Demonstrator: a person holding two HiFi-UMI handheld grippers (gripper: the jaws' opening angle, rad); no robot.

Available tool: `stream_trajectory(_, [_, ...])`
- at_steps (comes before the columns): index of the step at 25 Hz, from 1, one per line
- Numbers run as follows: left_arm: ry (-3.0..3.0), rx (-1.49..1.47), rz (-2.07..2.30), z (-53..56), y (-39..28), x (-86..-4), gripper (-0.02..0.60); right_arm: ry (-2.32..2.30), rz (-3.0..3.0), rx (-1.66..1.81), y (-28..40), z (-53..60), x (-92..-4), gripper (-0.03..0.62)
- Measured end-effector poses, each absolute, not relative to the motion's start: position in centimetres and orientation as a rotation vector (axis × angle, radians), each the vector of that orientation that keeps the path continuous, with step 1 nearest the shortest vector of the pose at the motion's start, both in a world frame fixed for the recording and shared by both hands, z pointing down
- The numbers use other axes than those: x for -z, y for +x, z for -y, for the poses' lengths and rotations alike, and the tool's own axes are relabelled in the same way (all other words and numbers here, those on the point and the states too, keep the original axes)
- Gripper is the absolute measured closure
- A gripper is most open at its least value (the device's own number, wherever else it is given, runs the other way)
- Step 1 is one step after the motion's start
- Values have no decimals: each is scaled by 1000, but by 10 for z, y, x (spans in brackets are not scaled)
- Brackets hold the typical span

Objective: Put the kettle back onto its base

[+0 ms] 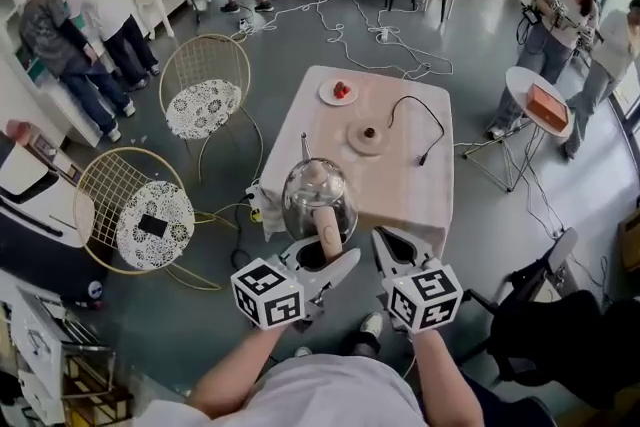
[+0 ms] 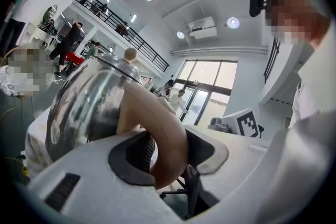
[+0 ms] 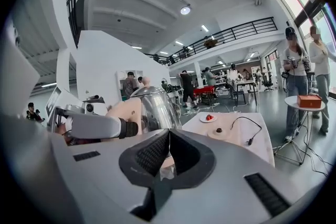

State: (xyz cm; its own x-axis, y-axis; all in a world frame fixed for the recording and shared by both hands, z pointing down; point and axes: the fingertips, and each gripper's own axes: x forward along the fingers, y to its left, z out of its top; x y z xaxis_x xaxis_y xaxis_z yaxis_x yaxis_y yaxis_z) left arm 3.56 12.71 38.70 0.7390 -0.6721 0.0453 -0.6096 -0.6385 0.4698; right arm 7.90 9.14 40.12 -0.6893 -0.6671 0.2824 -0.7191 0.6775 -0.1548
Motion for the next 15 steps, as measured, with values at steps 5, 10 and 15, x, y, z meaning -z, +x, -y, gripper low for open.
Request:
stream_trajectory(5, [2477, 186, 998, -94, 66, -380, 417, 1107, 2703, -375, 108, -57, -395, 589])
stream_trajectory(10, [2451, 187, 1036, -67, 91, -379, 417, 1071, 2718, -387, 134, -30, -396, 589])
stream_trajectory(15, [2433, 162, 1060, -44, 110, -380, 416, 1035, 2733, -406, 152, -7, -399, 589])
